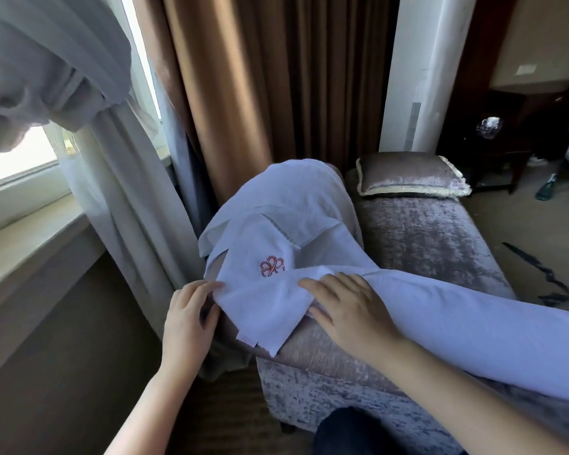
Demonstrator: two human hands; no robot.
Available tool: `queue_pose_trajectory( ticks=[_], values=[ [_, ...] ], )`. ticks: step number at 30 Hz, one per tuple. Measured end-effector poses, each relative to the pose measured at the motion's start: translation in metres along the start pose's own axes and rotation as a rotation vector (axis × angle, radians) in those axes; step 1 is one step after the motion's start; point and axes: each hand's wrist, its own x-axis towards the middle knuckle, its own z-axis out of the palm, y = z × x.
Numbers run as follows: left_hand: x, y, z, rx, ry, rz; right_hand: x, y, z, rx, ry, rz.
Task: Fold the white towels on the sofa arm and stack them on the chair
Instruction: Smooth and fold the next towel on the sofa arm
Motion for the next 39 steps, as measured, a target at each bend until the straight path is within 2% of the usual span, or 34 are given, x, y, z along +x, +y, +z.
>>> queue_pose_trajectory(
  ticks=[3, 7, 12, 14, 17, 18, 21, 23, 27, 33, 36, 39],
  values=[
    [0.007, 0.002, 0.007, -0.045, 0.034, 0.014, 0.007, 0.001, 0.005, 0.008, -0.049, -0.016],
    [0.025, 0.007, -0.001, -0.256, 0.06, -0.106, 0.024, 0.003, -0.005, 0.269, -0.01, 0.158],
    [0.054, 0.005, -0.016, -0.176, 0.043, -0.083, 0.074, 0.026, -0.006, 0.252, 0.102, 0.346],
    [0.061, -0.006, -0.018, -0.112, -0.035, -0.066, 0.094, 0.038, 0.005, 0.277, -0.034, 0.445],
    [0.062, -0.024, -0.015, 0.019, -0.214, -0.039, 0.107, 0.056, 0.031, 0.331, -0.374, 0.547],
    [0.061, -0.026, -0.015, 0.012, -0.245, -0.049, 0.106, 0.061, 0.038, 0.345, -0.442, 0.577],
    [0.06, -0.025, -0.014, -0.031, -0.249, -0.056, 0.093, 0.07, 0.05, 0.373, -0.481, 0.634],
    [0.06, -0.023, -0.011, -0.05, -0.253, -0.065, 0.085, 0.071, 0.051, 0.372, -0.476, 0.635],
    [0.06, -0.021, -0.003, -0.098, -0.26, -0.13, 0.083, 0.076, 0.049, 0.129, -0.541, 0.606],
    [0.061, -0.022, 0.001, -0.13, -0.241, -0.168, 0.092, 0.088, 0.044, 0.458, -0.431, 0.408],
    [0.062, -0.02, 0.001, -0.14, -0.238, -0.18, 0.113, 0.091, 0.047, 0.442, -0.464, 0.317],
    [0.063, -0.016, -0.001, -0.166, -0.227, -0.204, 0.144, 0.096, 0.051, 0.417, -0.432, 0.39]
  ],
)
